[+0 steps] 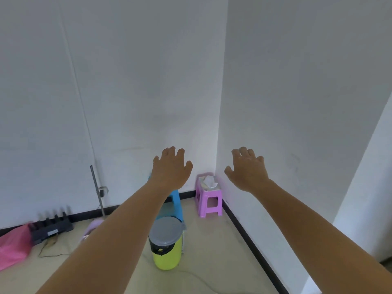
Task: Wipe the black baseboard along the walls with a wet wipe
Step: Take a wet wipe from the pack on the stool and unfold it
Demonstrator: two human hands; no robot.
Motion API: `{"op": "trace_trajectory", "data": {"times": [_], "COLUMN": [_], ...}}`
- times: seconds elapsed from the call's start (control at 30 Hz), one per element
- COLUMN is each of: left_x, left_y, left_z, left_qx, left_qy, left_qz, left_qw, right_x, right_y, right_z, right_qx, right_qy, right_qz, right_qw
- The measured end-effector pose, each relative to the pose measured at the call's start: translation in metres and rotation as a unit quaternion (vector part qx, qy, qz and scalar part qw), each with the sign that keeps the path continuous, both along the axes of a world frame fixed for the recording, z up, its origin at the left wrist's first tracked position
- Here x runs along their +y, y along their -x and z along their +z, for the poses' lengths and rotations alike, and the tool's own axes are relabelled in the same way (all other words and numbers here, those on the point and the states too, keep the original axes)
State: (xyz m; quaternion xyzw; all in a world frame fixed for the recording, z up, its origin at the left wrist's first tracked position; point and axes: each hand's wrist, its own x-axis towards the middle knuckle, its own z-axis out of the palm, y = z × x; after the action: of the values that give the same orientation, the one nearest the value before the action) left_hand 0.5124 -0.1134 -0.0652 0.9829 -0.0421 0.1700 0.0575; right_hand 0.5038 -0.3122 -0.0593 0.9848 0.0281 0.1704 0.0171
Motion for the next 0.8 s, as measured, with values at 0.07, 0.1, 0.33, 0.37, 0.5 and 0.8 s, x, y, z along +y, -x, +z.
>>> {"op": "trace_trajectory", "data": {"times": [0.07,0.1,0.33,0.37,0.5,0.8], "left_x": [-0.005,-0.008,-0.017,-0.019,-0.039,-0.101], "left_y": [-0.051,-0.078,-0.291,-0.322,-0.434,-0.65], "left_z": [-0.006,-0.009,-0.04,-0.043,-0.064,-0.159], "left_qx": [0.0,0.001,-0.011,-0.011,0.018,0.12], "left_qy": [0.014,0.017,0.029,0.037,0.039,-0.022], "left_qz": [-0.001,-0.002,-0.028,-0.04,-0.071,-0.118], "left_qw": [1.0,1.0,0.999,0.998,0.997,0.985], "right_x": [-0.006,-0.008,-0.013,-0.014,-0.024,-0.091], "right_y": [-0.051,-0.078,-0.282,-0.311,-0.412,-0.618], "right_z": [-0.011,-0.017,-0.061,-0.067,-0.096,-0.176], "right_qx": [0.007,0.011,0.048,0.055,0.096,0.178], "right_qy": [0.006,0.005,-0.008,-0.024,-0.059,-0.087], "right_qz": [0.0,-0.001,-0.012,-0.018,-0.042,-0.101], "right_qw": [1.0,1.0,0.999,0.998,0.993,0.975]}}
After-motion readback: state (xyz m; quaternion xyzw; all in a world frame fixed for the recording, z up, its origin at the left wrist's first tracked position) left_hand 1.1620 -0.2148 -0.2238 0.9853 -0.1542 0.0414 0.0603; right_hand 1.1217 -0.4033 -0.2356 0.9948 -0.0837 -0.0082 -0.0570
